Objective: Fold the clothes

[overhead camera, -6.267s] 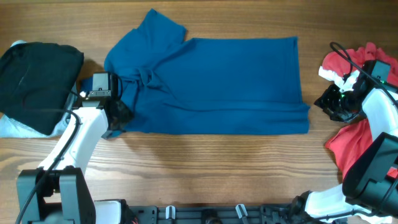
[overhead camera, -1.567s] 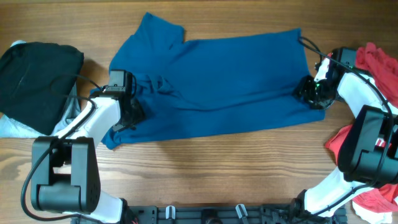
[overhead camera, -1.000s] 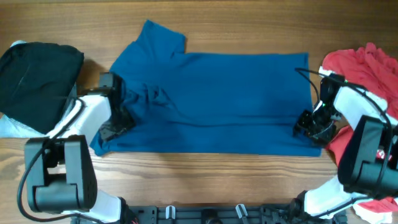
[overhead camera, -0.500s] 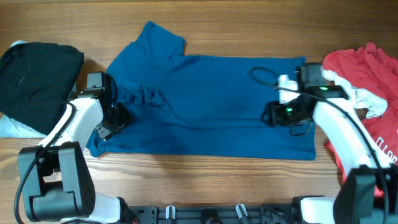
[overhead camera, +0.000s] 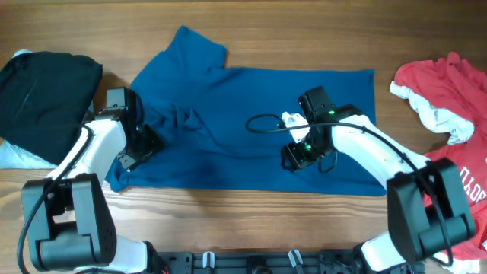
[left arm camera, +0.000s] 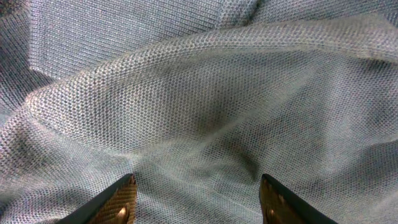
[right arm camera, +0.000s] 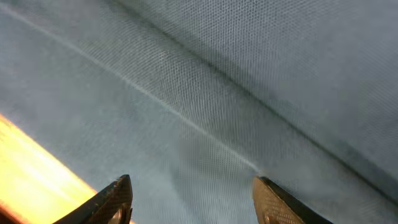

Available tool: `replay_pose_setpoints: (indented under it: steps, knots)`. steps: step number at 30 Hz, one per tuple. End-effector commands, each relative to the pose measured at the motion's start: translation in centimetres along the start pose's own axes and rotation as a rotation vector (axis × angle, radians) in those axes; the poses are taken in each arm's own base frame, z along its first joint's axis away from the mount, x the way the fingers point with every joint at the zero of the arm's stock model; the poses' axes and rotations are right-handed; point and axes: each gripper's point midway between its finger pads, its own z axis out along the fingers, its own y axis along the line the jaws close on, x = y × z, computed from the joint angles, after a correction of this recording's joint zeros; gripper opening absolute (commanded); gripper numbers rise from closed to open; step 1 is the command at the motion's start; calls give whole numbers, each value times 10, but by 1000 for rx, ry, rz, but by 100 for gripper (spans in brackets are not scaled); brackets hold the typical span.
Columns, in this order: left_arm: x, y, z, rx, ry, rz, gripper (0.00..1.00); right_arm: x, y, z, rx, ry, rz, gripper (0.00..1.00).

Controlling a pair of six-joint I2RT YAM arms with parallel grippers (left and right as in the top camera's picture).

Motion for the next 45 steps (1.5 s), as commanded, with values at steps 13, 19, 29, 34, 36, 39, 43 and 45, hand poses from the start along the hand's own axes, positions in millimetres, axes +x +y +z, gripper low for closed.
replay_pose_setpoints:
  steps: [13, 19, 29, 34, 36, 39, 43, 45]
  knots:
    - [0, 0, -5, 17, -7, -5, 63, -57, -54, -34, 314, -205, 244, 71]
    - [-21, -29, -90, 251, -252, 12, 75, -31, -62, -96, 376, -287, 427, 74]
    - [-12, -134, -61, 499, -173, 63, 69, 10, -70, -34, 282, -56, 555, 74]
    - [5, -154, -5, 452, -61, 3, 65, 12, -70, -30, 279, -41, 558, 74]
    - [4, -151, 5, 425, -59, -2, 65, 11, -70, -30, 279, -41, 558, 75]
    - [0, -152, 4, 425, -82, -4, 64, 11, -70, -30, 279, -44, 557, 75]
    - [-1, -153, 3, 430, -86, -3, 28, 11, -70, -30, 279, -44, 557, 75]
    - [1, -155, 2, 439, -77, 1, 4, 11, -70, -30, 279, -44, 558, 75]
